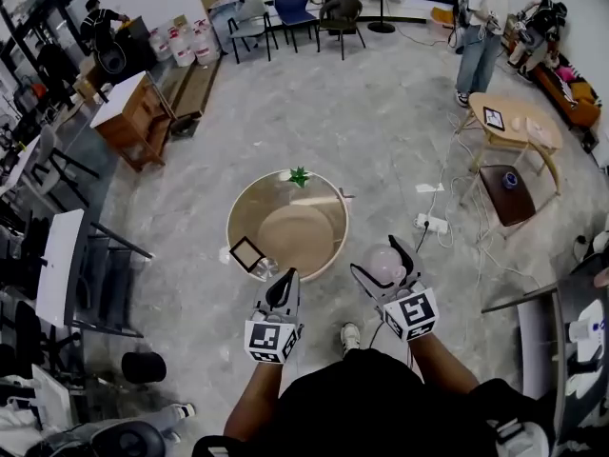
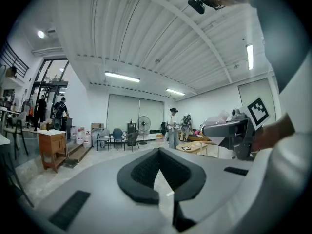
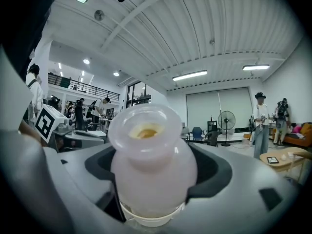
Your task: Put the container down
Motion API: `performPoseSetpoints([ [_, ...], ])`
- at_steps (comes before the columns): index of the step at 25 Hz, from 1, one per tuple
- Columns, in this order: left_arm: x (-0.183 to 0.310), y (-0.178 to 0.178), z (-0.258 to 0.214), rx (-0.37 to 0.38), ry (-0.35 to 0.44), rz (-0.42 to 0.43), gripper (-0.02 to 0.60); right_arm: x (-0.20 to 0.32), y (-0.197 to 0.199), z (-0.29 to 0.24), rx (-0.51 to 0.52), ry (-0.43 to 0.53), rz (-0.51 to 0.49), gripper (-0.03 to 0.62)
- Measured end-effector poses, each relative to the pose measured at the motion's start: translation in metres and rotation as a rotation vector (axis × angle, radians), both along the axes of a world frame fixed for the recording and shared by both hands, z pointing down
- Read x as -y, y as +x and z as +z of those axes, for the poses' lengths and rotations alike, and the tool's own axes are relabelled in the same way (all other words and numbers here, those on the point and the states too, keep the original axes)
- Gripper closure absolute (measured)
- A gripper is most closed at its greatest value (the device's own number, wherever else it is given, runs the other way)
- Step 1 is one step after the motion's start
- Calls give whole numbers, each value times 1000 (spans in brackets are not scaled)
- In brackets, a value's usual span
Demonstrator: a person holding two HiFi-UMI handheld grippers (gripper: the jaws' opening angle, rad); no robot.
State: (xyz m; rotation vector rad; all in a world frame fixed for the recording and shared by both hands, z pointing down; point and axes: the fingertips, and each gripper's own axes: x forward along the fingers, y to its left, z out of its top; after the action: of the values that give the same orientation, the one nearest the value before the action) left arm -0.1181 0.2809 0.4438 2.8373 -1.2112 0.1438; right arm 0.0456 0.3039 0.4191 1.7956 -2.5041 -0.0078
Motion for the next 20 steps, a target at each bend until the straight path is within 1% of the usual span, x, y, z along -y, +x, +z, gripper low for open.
performPoseSetpoints([
  [3, 23, 23, 1, 18, -1, -5, 583, 24, 18, -1, 15, 3, -16, 184],
  [5, 39, 32, 0, 39, 5, -21, 583, 39, 29, 0, 27, -5, -31, 184],
  [8, 62, 33, -8, 88, 37, -53, 583, 60, 37, 0, 42, -4, -61, 184],
  [11, 82, 35, -12, 119, 57, -67, 583, 82, 43, 0, 28, 3, -84, 184],
  [14, 98, 38, -7, 124, 43, -74, 583, 102, 48, 1, 28, 4, -86, 184],
  [17, 115, 42, 0, 118, 17, -73, 583, 121, 49, 2, 34, 6, -90, 184],
  [20, 130, 46, 5, 103, 12, -66, 583, 142, 50, 4, 35, 6, -92, 184],
])
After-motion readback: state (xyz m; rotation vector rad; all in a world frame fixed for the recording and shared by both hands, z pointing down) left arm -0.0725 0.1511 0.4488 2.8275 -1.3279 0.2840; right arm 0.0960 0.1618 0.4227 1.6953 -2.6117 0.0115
